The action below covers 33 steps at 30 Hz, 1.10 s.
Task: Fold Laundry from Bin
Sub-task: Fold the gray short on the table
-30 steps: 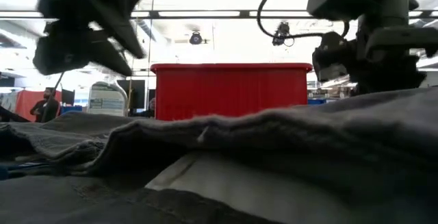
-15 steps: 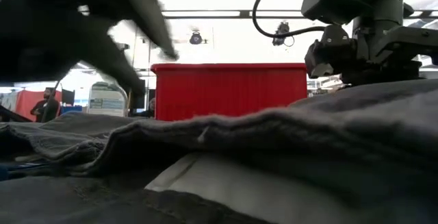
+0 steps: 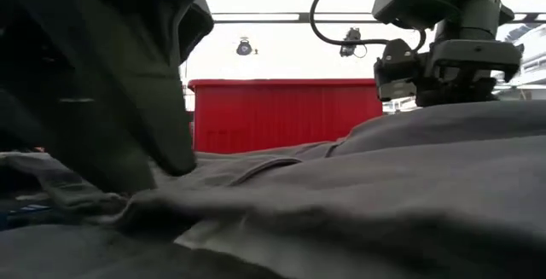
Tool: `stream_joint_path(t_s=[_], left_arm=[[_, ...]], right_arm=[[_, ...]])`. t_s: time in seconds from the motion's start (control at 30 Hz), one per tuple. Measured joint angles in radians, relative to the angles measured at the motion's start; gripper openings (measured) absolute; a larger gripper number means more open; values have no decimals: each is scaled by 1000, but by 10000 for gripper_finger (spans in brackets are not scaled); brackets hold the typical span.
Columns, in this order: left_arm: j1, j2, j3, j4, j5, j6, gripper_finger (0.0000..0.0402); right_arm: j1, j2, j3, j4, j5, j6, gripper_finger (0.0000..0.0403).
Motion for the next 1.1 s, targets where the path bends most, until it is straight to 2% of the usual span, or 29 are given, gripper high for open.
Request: stream_joint_path(t_s=[0.23,0.43,0.53,0.7,0.9,1.1], left_arm=[[-66,-18,1,-134,17,-6,123],[-103,-78,-3,-347,17,-12,123],[-103,-133,-33,-455,10,-3,123],[-103,-247,-140,-457,-6,-29,123],[-157,-375,-242,-443,-86,-106,123],[-165,-430,-273,-442,-99,-102,123]], right_arm=[[23,0,1,-24,19,123,163],[81,0,0,-27,9,226,155],[122,0,-2,-14,-27,296,153],[180,5,-3,100,-118,397,152],[158,4,45,97,-93,349,152],[104,4,71,20,-66,219,152]])
